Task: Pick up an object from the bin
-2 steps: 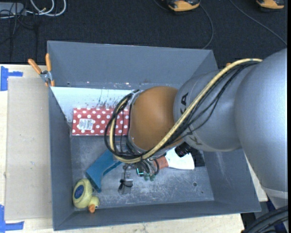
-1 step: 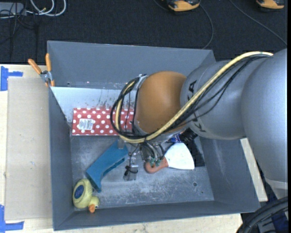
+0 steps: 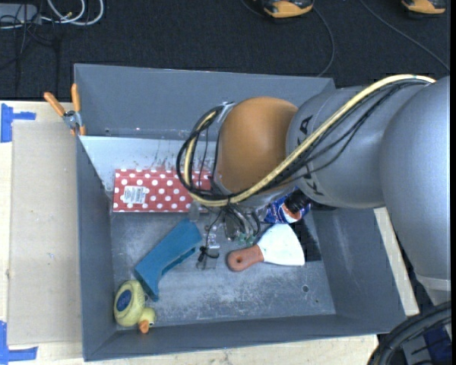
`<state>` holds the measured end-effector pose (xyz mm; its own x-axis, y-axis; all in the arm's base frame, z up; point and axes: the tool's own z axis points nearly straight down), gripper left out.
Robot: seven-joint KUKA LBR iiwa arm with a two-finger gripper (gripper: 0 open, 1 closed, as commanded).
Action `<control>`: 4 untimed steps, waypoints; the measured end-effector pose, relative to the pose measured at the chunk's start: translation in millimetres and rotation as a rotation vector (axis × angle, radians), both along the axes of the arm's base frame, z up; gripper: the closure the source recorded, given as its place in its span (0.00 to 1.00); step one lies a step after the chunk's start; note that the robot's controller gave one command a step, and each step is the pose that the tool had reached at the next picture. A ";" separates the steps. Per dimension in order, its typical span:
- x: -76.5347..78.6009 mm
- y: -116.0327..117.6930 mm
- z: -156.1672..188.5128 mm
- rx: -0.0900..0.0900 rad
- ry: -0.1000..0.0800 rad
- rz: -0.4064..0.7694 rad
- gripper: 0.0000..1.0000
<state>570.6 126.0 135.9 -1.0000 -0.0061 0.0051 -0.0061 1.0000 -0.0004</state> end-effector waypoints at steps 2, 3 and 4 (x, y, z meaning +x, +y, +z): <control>-22.5 14.9 -65.7 0.003 -0.001 0.235 1.00; -22.4 15.0 -65.7 0.003 -0.002 0.234 1.00; -37.7 10.0 -32.7 0.000 0.007 0.231 1.00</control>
Offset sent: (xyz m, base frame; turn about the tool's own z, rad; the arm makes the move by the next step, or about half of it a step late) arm -0.0231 0.0149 -0.0659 -0.2382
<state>532.8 135.9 103.1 -0.9720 -0.2349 0.0117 -0.2349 0.9720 0.0003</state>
